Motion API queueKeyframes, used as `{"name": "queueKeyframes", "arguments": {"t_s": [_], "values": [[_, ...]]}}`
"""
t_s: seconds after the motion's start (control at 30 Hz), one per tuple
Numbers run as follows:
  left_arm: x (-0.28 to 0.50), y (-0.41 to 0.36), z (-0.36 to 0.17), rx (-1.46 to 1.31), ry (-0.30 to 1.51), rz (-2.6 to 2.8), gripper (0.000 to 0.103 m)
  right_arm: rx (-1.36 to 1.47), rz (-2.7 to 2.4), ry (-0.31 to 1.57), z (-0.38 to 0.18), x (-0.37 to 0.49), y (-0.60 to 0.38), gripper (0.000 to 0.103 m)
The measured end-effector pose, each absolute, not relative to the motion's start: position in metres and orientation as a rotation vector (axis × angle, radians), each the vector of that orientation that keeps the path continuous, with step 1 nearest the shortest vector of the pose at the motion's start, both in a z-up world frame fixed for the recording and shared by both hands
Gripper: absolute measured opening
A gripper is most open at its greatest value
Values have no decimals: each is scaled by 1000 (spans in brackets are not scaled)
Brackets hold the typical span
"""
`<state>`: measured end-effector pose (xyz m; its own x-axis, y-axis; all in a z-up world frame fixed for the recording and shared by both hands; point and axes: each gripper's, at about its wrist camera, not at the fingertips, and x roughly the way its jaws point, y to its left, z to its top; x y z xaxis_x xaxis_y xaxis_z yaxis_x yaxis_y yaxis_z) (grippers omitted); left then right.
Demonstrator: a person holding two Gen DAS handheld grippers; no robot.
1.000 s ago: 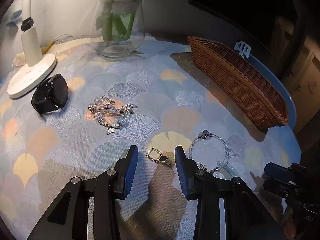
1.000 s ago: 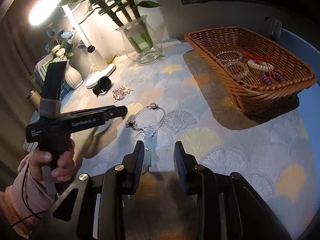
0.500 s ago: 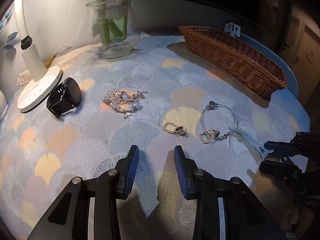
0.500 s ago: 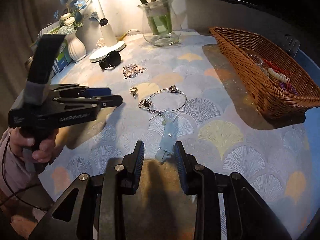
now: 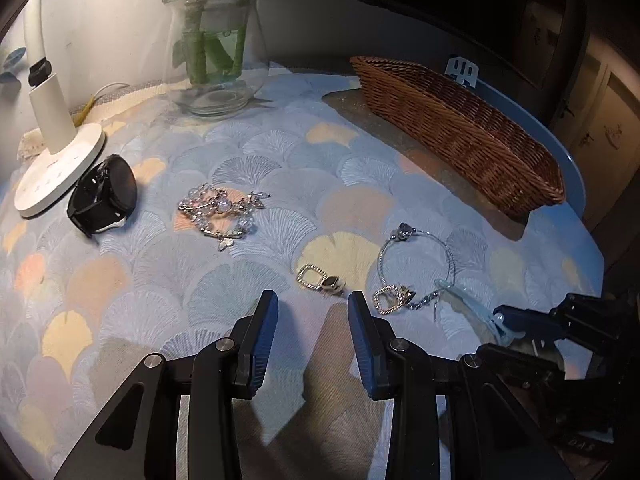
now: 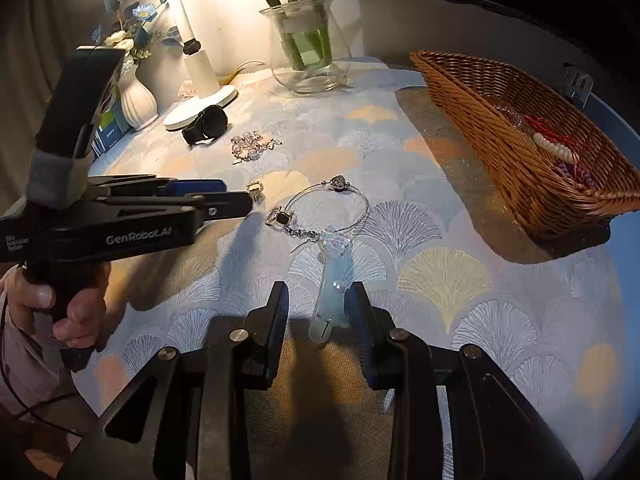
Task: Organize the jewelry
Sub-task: 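Lower the right tool toward the silver charm bangle while the left tool approaches the square charm ring, then grasp the silver charm bangle with the right tool while the left tool grasps the square charm ring, then carry both items over the wicker basket and open both tools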
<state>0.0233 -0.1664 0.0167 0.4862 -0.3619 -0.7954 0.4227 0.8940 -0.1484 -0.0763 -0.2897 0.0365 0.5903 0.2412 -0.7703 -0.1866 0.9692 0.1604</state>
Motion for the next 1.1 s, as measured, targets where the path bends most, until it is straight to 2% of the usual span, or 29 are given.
{"name": "queueKeyframes", "arguments": {"t_s": [0.27, 0.33, 0.37, 0.4, 0.47, 0.5, 0.8, 1.1], "values": [[28, -179, 15, 85, 932, -441, 35, 17, 233, 888, 36, -78, -283, 34], [26, -182, 15, 115, 921, -420, 25, -28, 213, 881, 36, -80, -277, 34], [26, -182, 15, 113, 920, -427, 13, -55, 200, 877, 35, -81, -273, 33], [26, -181, 15, 106, 924, -443, 10, -82, 187, 874, 35, -81, -270, 30], [25, -179, 15, 108, 924, -455, 10, -124, 160, 868, 34, -82, -266, 17], [24, -179, 15, 114, 922, -459, 10, -125, 162, 869, 34, -83, -267, 15], [2, -171, 32, 112, 861, -520, 10, -47, 194, 840, 48, -95, -284, 15], [3, -172, 82, -24, 825, -692, 10, 57, 224, 752, 83, -112, -313, 15]]}}
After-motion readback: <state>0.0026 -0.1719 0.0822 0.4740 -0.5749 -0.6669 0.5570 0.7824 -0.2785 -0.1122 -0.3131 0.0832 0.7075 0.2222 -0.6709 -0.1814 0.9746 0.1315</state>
